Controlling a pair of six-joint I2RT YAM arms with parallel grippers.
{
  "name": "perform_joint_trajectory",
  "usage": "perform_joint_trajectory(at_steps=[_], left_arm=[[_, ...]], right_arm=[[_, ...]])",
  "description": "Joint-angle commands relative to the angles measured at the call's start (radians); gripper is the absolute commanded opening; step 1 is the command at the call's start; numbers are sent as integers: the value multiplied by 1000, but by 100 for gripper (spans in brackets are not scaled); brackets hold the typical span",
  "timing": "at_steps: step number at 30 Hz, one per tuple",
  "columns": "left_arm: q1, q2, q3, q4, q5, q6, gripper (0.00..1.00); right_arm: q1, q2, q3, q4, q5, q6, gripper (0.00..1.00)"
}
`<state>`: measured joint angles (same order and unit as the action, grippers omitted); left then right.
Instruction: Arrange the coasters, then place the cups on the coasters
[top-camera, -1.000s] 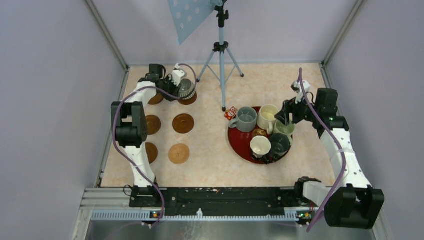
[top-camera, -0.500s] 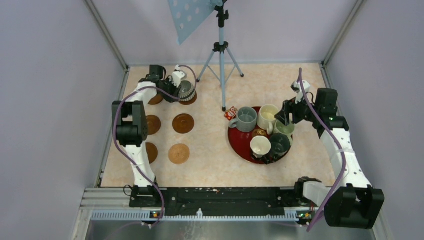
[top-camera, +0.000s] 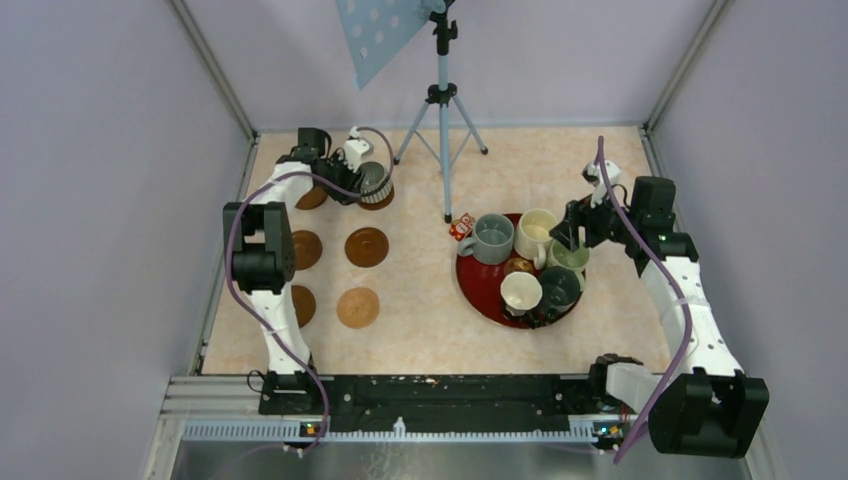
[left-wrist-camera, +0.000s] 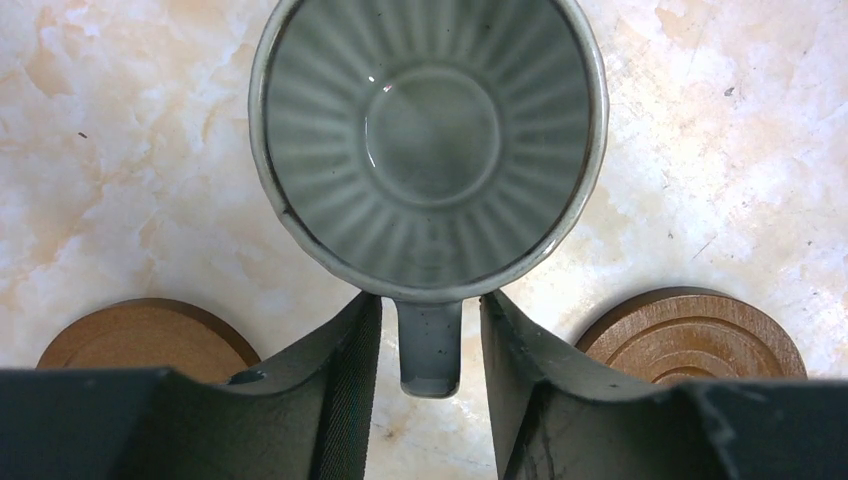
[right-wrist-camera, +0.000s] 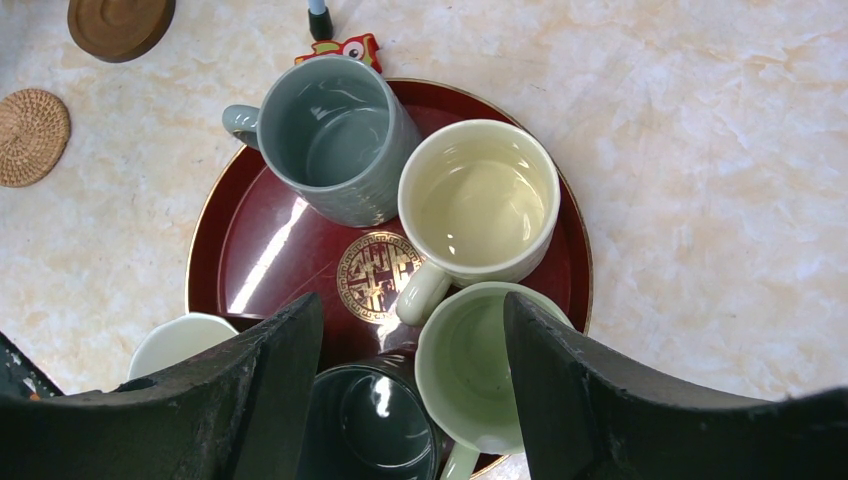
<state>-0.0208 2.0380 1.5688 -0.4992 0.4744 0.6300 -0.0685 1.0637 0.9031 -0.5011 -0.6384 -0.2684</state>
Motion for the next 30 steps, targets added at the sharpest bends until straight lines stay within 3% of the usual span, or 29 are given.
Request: perform_joint_trajectory(at_steps=[1,11,18,26,30], left_arm=[[7,-42,29,22,39,-4,50],[53,-150,-21,27,76,-31,67],[101,-251,-84,5,105,-17,74],[139,-459,-227,-68,182,26,78],[139,-601,-300,-129,213,33,87]], right_arm=[[-8,1,0,31,-21,-15,66],[-8,-7,-4,29,-21,-20,66],[-8,-17,-9,30,-23,-23,66],[-8,-37,-18,37,-22,-31,67],[-8,-50,-17,39,-30,-28,67]])
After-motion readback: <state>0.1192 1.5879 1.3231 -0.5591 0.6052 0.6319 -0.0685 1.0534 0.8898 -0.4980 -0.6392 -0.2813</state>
